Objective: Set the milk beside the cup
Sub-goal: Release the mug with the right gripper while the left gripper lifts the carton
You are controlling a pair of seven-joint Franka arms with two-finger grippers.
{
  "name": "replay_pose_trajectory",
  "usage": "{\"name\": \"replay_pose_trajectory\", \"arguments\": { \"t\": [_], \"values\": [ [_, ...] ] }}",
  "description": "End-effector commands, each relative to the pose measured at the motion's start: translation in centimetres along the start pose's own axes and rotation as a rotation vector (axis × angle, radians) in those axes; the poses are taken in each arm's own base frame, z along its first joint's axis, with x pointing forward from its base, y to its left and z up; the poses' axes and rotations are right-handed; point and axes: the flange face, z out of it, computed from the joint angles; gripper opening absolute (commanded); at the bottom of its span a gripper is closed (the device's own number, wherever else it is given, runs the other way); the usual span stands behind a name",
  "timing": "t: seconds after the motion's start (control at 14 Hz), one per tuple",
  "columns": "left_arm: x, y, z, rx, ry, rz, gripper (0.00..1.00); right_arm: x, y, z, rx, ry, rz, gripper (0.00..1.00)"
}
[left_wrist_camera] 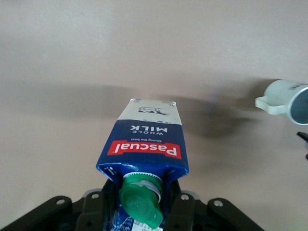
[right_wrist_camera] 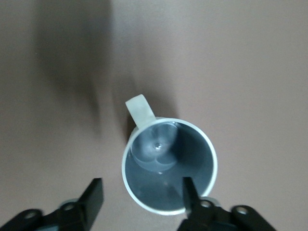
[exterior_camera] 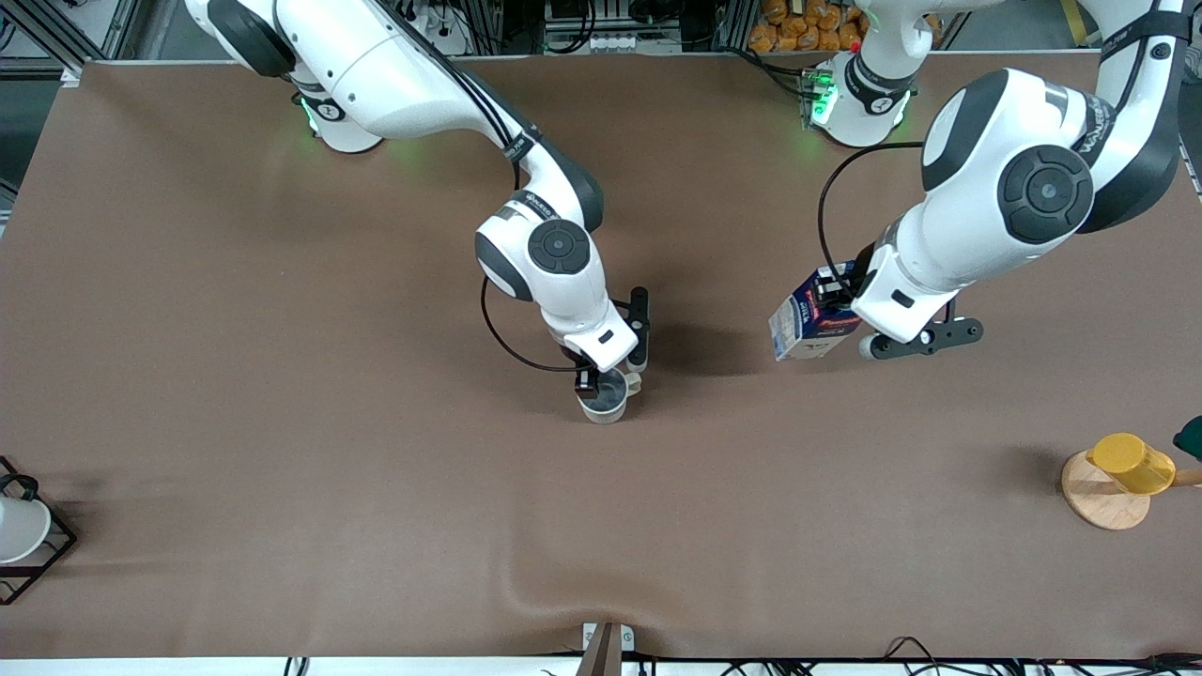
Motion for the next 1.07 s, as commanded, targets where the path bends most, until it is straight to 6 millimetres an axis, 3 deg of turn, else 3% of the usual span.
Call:
{"name": "replay_pose_trajectory", "arguments": {
  "t": [0.0,0.14,0.21,0.5,0.64,0.79,0.86,1.0],
  "values": [
    [-2.3,3.4,-0.2,-0.003,-0.011,-0.03,0.44,-1.5,1.6,-5.1,0.007,-0.013,0.052,1.0],
    [-3.6,6.0,1.1,0.014,-0.023,-0.049,0.44,-3.5,3.3,-8.5,0.028,0.021,0.122,1.0],
    [-4.2,7.3,1.7,0.014,-0.023,-0.045,0.44,-5.4,4.6,-9.9,0.045,0.029,0.17,1.0],
    [-5.4,12.8,3.4,-0.014,-0.012,-0.011,0.44,-17.3,11.0,-15.0,0.109,0.021,0.394,1.0],
    [-6.5,15.3,5.0,-0.006,0.016,0.043,0.44,-25.5,14.7,-15.0,0.101,0.015,0.502,1.0],
    [-7.5,18.2,6.0,-0.015,0.019,0.09,0.44,-31.7,15.8,-16.6,0.131,-0.017,0.551,1.0],
    [-7.8,19.4,6.7,-0.013,0.017,0.108,0.44,-34.4,15.8,-18.5,0.144,-0.034,0.583,1.0],
    [-8.9,21.7,8.3,0.011,0.035,0.156,0.44,-38.2,14.8,-22.1,0.163,-0.067,0.656,1.0]
  ]
}}
